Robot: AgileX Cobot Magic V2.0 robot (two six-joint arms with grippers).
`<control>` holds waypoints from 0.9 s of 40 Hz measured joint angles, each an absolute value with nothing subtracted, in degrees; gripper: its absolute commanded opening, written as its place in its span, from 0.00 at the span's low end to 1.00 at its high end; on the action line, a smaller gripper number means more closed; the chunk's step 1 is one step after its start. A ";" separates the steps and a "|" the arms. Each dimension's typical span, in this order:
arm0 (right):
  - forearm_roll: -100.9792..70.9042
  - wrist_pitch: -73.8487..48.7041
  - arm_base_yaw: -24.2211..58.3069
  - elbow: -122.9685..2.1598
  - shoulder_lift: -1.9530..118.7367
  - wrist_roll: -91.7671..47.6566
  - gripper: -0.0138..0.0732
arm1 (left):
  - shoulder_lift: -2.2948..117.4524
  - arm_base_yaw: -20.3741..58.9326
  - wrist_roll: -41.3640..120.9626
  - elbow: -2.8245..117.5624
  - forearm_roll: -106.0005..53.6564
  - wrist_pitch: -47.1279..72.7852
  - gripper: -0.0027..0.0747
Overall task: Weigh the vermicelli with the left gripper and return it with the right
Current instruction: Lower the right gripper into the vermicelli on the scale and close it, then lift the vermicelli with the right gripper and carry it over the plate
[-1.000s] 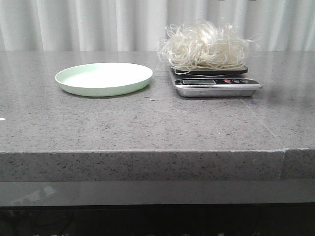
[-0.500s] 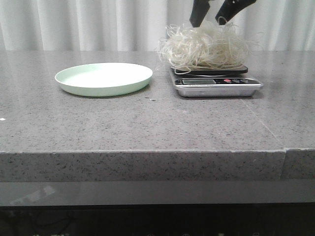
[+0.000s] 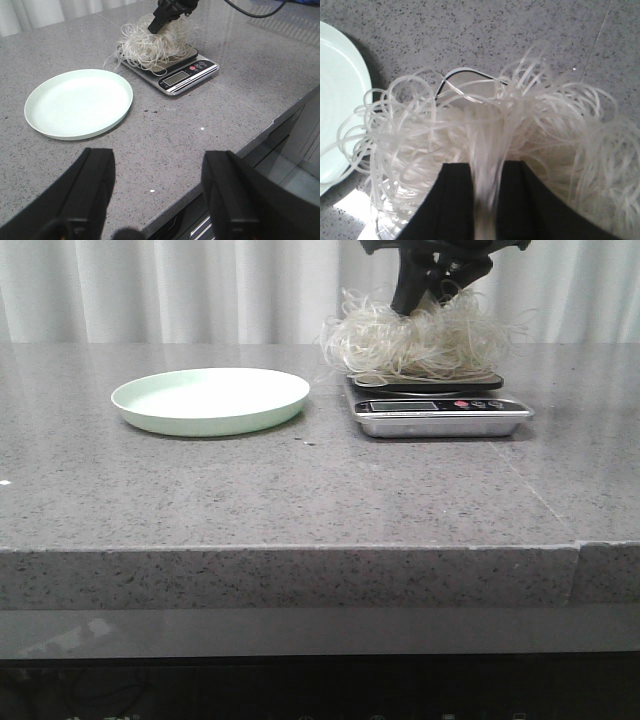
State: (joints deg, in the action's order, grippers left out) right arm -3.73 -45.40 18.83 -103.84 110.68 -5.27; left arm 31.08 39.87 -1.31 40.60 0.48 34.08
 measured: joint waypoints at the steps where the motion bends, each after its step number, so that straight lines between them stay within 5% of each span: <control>1: -3.73 -45.40 18.83 -103.93 110.68 -5.27 0.37 | 31.08 39.87 -1.31 40.60 0.48 34.08 0.65; 36: -3.45 -48.65 21.13 -113.54 107.20 -5.27 0.37 | 31.08 39.87 -1.31 40.60 0.48 34.08 0.65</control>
State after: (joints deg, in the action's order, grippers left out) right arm -3.45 -48.65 21.13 -113.54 107.20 -5.27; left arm 31.08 39.87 -1.31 40.60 0.48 34.08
